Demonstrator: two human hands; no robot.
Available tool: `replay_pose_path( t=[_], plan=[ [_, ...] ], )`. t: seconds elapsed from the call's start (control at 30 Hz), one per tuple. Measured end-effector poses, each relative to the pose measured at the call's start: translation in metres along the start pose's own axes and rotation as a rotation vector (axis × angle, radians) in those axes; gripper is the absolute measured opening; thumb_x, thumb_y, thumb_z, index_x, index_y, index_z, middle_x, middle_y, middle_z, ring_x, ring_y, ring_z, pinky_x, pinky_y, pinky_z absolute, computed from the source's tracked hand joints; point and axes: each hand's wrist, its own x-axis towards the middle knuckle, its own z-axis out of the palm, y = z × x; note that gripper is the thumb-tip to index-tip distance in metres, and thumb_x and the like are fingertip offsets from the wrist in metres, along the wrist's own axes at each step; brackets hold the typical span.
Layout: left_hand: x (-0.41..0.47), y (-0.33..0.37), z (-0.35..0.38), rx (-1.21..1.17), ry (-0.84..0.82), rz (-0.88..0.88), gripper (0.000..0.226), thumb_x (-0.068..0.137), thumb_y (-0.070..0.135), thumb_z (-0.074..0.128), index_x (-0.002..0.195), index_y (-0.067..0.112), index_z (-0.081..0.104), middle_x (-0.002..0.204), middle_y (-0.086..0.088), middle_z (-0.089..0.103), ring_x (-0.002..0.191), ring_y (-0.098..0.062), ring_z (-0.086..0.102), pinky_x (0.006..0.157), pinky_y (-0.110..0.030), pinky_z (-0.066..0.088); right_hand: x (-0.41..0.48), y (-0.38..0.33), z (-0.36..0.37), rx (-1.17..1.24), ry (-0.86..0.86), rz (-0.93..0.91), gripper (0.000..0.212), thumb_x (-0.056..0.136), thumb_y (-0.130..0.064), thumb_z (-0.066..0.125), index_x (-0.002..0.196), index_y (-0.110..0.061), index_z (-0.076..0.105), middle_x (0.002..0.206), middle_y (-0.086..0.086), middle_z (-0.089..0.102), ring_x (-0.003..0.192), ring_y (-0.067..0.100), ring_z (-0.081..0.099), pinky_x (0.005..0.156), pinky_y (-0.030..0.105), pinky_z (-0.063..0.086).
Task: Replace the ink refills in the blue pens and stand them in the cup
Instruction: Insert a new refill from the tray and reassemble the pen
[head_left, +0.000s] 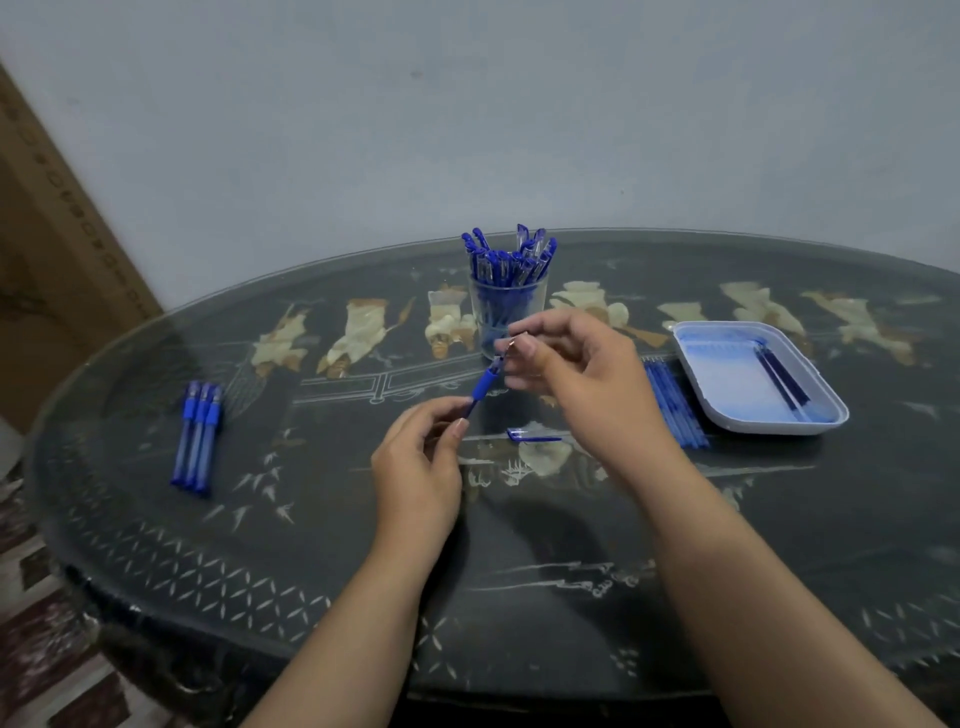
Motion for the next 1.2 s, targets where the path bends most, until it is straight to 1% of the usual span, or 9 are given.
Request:
replay_pose_path(
  t=[0.23, 0.43, 0.53, 0.63, 0.73, 0.83, 1.0, 1.1, 1.2],
  plan=[
    [0.000, -0.002, 0.000, 0.028, -0.004, 0.030, 0.045, 0.087, -0.001, 0.064, 0.090, 0.044, 0.063, 0.092, 0.015, 0.066, 0.090, -0.001, 0.063, 0.081, -0.007, 0.043, 0.001, 0.002, -0.003, -0.281, -0.068, -0.017, 0.016, 0.093, -0.007, 0.062, 0.090, -0.021, 0.068, 0.088, 0.003, 0.073, 0.086, 0.014, 0.071, 0.080, 0.037, 0.060],
    [0.001, -0.003, -0.001, 0.003, -0.015, 0.007, 0.041, 0.088, 0.001, 0.063, 0.090, 0.041, 0.064, 0.094, 0.016, 0.066, 0.091, 0.000, 0.062, 0.081, -0.008, 0.044, 0.003, 0.006, 0.003, -0.442, -0.015, -0.039, 0.007, 0.089, -0.024, 0.069, 0.085, -0.024, 0.064, 0.080, -0.001, 0.070, 0.078, 0.016, 0.069, 0.076, 0.041, 0.058],
    [0.003, -0.003, 0.000, -0.004, -0.042, 0.007, 0.033, 0.089, 0.000, 0.062, 0.094, 0.032, 0.067, 0.095, 0.013, 0.066, 0.092, 0.001, 0.061, 0.080, -0.007, 0.044, 0.004, 0.009, 0.005, -0.339, 0.006, -0.007, 0.011, 0.089, -0.032, 0.068, 0.093, -0.023, 0.063, 0.087, 0.002, 0.071, 0.081, 0.018, 0.070, 0.077, 0.043, 0.059],
    [0.005, -0.004, 0.002, -0.028, -0.058, -0.005, 0.031, 0.090, -0.001, 0.060, 0.094, 0.029, 0.068, 0.096, 0.010, 0.068, 0.091, 0.001, 0.062, 0.078, -0.005, 0.042, 0.003, 0.007, 0.004, -0.075, -0.060, 0.068, 0.015, 0.095, -0.015, 0.060, 0.108, -0.022, 0.065, 0.099, 0.009, 0.072, 0.091, 0.019, 0.071, 0.078, 0.040, 0.061],
    [0.006, -0.001, 0.006, -0.050, -0.081, -0.025, 0.036, 0.091, 0.002, 0.060, 0.093, 0.037, 0.065, 0.098, 0.006, 0.068, 0.092, -0.002, 0.063, 0.079, -0.008, 0.045, 0.003, 0.006, 0.004, -0.063, -0.042, 0.038, 0.010, 0.093, -0.007, 0.061, 0.098, -0.007, 0.070, 0.094, 0.014, 0.074, 0.088, 0.023, 0.073, 0.074, 0.034, 0.061],
    [0.007, -0.001, 0.008, -0.043, -0.083, -0.027, 0.038, 0.092, 0.004, 0.059, 0.093, 0.042, 0.062, 0.099, 0.007, 0.068, 0.093, -0.003, 0.063, 0.081, -0.011, 0.046, 0.003, 0.007, 0.006, -0.003, 0.034, 0.064, 0.009, 0.087, -0.012, 0.070, 0.089, -0.006, 0.065, 0.086, 0.015, 0.073, 0.081, 0.023, 0.073, 0.070, 0.034, 0.061],
    [0.012, -0.003, 0.008, -0.082, -0.085, -0.066, 0.034, 0.092, 0.004, 0.059, 0.093, 0.038, 0.064, 0.098, 0.006, 0.069, 0.091, -0.004, 0.063, 0.078, -0.011, 0.046, 0.003, 0.006, 0.005, 0.014, -0.059, 0.063, 0.025, 0.095, -0.014, 0.058, 0.119, -0.020, 0.063, 0.090, 0.009, 0.073, 0.089, 0.017, 0.072, 0.070, 0.031, 0.061],
    [0.016, -0.003, 0.008, -0.070, -0.095, -0.071, 0.032, 0.092, 0.004, 0.060, 0.093, 0.036, 0.065, 0.097, 0.007, 0.069, 0.090, -0.005, 0.063, 0.079, -0.015, 0.048, 0.005, 0.007, 0.006, -0.036, -0.060, 0.019, 0.020, 0.097, -0.007, 0.055, 0.110, -0.013, 0.069, 0.096, 0.008, 0.073, 0.089, 0.018, 0.072, 0.073, 0.032, 0.061],
    [0.016, -0.004, 0.010, -0.078, -0.104, -0.056, 0.034, 0.091, 0.002, 0.060, 0.093, 0.036, 0.065, 0.098, 0.006, 0.070, 0.092, -0.007, 0.064, 0.082, -0.018, 0.049, 0.004, 0.010, 0.007, -0.018, 0.006, 0.042, 0.004, 0.091, -0.008, 0.064, 0.093, -0.010, 0.067, 0.089, 0.012, 0.074, 0.084, 0.022, 0.073, 0.073, 0.039, 0.061]
  ],
)
